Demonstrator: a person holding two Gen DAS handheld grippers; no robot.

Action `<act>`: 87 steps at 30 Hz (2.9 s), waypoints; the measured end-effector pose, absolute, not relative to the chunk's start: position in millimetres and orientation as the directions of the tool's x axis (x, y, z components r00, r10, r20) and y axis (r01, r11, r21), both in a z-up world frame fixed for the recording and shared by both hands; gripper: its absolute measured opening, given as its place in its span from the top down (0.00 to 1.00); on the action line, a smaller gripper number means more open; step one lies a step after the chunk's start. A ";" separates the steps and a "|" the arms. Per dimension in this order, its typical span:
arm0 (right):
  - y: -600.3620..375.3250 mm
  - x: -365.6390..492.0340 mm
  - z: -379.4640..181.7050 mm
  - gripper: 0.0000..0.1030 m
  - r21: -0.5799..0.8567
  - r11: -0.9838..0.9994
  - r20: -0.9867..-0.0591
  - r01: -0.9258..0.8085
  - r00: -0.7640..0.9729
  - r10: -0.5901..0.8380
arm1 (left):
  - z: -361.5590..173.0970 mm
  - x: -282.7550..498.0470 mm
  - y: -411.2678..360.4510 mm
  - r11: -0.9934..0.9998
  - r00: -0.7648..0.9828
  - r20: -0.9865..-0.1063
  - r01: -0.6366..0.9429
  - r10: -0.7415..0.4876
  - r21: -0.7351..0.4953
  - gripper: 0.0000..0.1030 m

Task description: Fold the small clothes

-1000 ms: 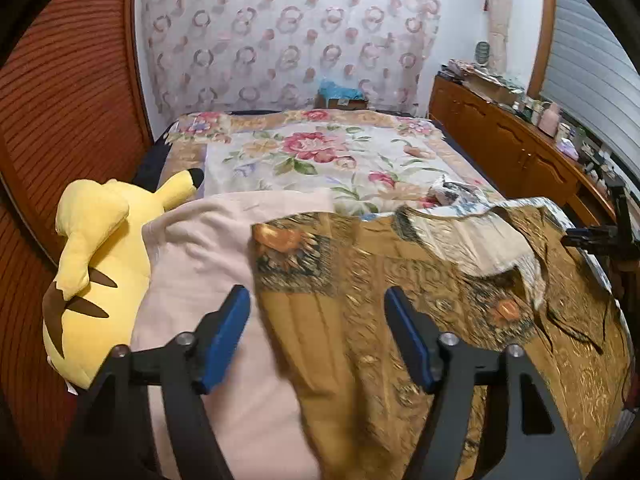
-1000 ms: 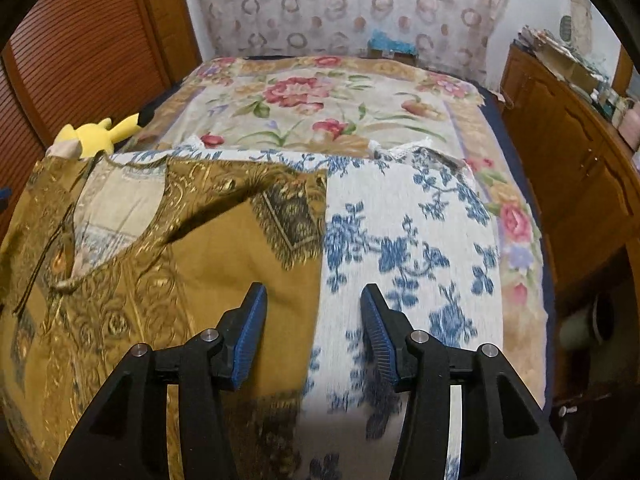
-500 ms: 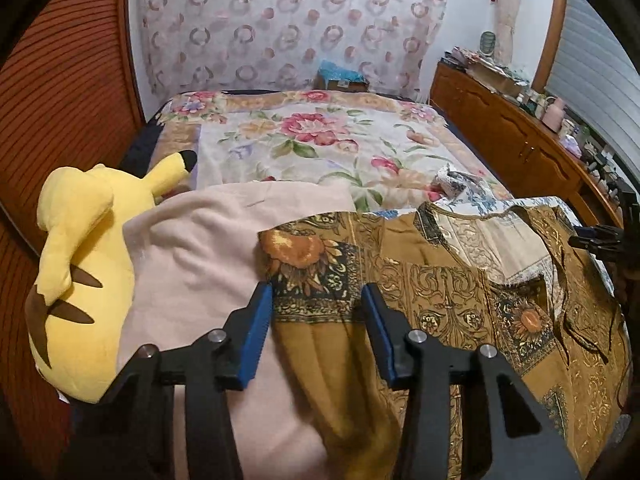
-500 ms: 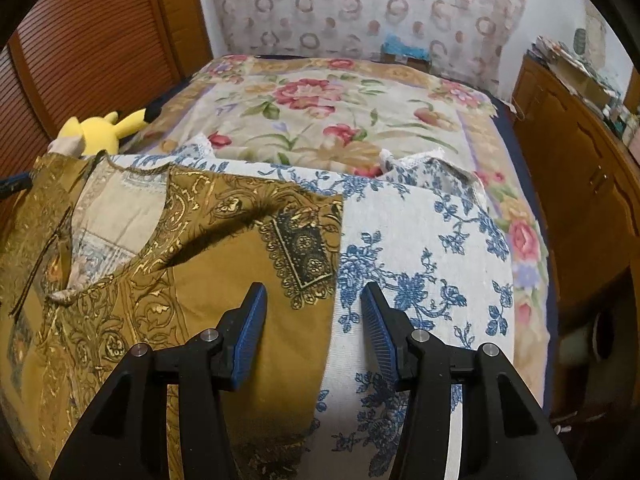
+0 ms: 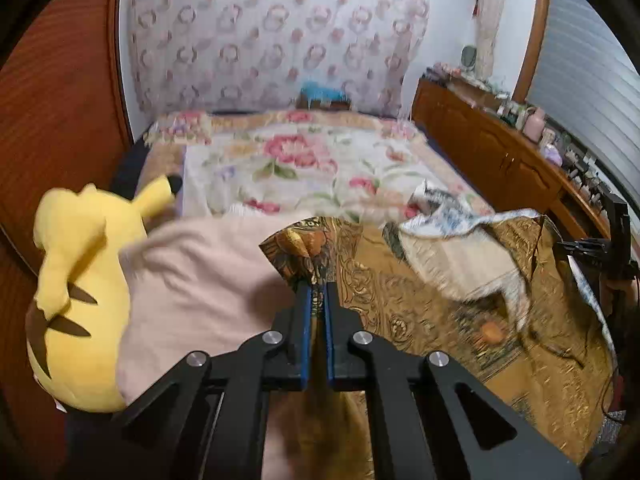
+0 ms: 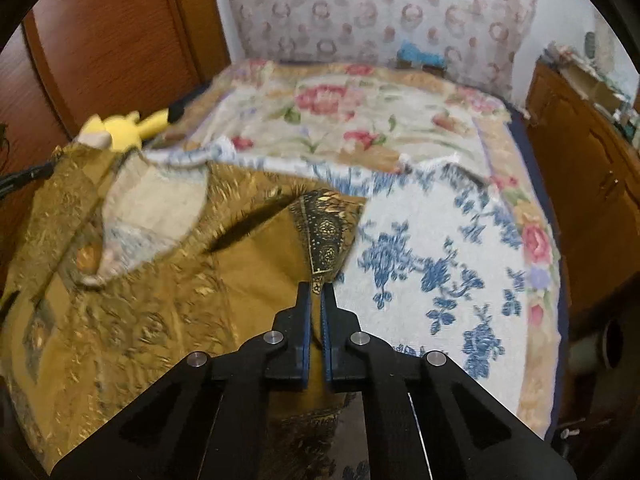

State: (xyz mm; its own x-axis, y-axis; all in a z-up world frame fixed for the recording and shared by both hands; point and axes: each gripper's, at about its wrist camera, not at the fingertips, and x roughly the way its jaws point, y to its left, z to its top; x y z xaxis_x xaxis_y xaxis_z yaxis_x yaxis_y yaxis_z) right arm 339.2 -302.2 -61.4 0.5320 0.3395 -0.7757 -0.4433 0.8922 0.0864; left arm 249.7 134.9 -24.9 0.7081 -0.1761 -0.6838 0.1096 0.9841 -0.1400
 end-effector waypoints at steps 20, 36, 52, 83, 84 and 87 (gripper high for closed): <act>-316.8 374.4 60.5 1.00 -0.058 0.947 -0.620 -0.316 0.755 0.214 | 73.1 296.0 137.4 0.998 0.853 -0.519 0.048 -0.062 -0.040 0.98; -328.8 353.1 52.8 1.00 -0.051 0.941 -0.626 -0.335 0.745 0.231 | 35.1 250.3 127.4 0.994 0.839 -0.534 0.099 -0.109 -0.046 0.98; -347.3 240.6 28.9 1.00 0.022 0.933 -0.555 -0.358 0.772 0.309 | 22.3 145.4 120.5 0.991 0.874 -0.467 0.122 -0.135 -0.058 0.98; -375.4 50.1 -5.5 1.00 0.013 0.924 -0.578 -0.382 0.751 0.319 | -40.1 -12.8 123.4 0.986 0.818 -0.551 0.139 -0.166 -0.090 0.93; -374.7 49.0 -8.6 1.00 0.011 0.924 -0.588 -0.383 0.745 0.316 | -42.2 -13.2 123.8 0.987 0.815 -0.556 0.137 -0.162 -0.087 0.93; -374.6 46.2 -16.2 0.98 0.013 0.920 -0.611 -0.391 0.725 0.317 | -44.3 -18.4 126.9 0.988 0.817 -0.555 0.128 -0.157 -0.091 0.86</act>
